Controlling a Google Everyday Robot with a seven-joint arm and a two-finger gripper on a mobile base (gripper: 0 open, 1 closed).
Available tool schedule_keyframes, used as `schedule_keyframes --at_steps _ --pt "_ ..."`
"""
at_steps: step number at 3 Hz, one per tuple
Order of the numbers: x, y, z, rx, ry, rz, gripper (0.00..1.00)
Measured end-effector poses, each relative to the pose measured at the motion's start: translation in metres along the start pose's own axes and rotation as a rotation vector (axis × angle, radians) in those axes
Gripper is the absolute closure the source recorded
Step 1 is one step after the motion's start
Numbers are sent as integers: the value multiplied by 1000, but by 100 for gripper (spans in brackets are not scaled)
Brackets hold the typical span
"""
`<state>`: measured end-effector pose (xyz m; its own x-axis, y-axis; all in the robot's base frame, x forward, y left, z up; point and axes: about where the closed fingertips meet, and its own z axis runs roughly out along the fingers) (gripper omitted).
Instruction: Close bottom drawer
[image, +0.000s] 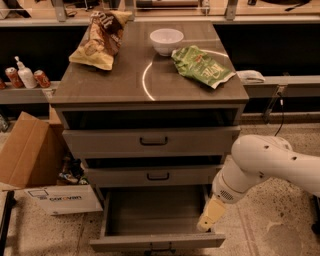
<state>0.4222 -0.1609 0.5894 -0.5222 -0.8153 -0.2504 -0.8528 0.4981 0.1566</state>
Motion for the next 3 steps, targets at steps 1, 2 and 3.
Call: schedule_keyframes --at_steps 1,2,3 --pt "12 -5 65 -85 -50 15 0" --pt "12 -5 65 -85 -50 15 0" --pt "17 -10 88 -81 -11 -2 0"
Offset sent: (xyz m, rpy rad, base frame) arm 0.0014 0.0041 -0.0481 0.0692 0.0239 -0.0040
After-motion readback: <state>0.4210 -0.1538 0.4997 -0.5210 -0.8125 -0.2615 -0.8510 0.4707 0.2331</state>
